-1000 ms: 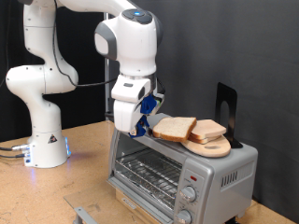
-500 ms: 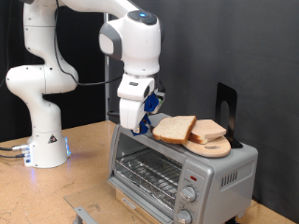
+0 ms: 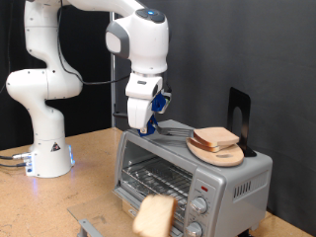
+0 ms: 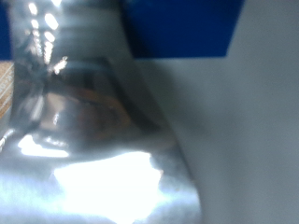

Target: Make a piece of toast with the oven

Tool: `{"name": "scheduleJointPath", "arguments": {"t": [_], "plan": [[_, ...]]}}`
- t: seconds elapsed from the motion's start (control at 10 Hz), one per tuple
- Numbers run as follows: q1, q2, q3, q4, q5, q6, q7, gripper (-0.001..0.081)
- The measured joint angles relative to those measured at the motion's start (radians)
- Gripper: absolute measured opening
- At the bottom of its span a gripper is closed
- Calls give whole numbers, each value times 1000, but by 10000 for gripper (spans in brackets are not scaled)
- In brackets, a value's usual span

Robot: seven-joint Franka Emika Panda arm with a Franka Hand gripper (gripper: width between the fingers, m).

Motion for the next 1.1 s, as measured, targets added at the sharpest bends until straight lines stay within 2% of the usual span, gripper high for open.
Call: {"name": "scheduleJointPath", "arguments": {"t": [0.7,0.9,1.1], "plan": [[-1,-8,-6,-20,24,33,2,491],[-11,-47,-43,-65,64,24,-98,491],[-27,-94,-78,-119,56,-16,-135,491]]}}
